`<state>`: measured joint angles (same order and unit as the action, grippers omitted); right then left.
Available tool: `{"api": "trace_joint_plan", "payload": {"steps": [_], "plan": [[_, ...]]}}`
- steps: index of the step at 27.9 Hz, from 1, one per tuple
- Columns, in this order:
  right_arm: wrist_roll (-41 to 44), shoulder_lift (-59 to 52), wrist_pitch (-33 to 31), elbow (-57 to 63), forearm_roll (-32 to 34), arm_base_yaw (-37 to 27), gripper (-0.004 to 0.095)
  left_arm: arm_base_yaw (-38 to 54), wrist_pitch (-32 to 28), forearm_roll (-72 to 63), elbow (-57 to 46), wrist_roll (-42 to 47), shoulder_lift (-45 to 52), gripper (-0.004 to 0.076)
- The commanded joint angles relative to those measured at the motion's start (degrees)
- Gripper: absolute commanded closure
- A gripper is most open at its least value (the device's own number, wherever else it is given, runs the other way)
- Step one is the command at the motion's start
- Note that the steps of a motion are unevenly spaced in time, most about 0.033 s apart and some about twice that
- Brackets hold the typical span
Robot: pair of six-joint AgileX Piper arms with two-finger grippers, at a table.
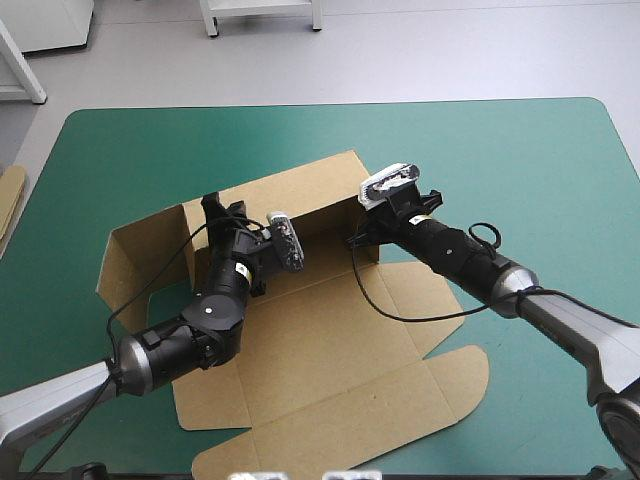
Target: Fold the box
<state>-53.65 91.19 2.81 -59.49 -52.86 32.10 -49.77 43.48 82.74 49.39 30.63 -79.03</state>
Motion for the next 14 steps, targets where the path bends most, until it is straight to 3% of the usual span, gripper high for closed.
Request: {"api": "trace_joint_plan", "payload": {"steps": [1,10,14], "plan": [[-0.86,-1.98,-2.05,-0.75,0.69,0.45,0.0907,-2.37,3.92,0.65,1.35,0.13,1.95,0.0386],[-0.24,-1.98,-1.82,-0.75,0.69,0.45,0.0908,-11.31,10.25,-0.86,1.35,0.13,3.68,0.0386],[-0.1,-1.98,-1.68,-0.75,0.69,0.45,0.0908,-16.16,16.19,-3.82,1.35,0.13,5.53,0.0386]]}}
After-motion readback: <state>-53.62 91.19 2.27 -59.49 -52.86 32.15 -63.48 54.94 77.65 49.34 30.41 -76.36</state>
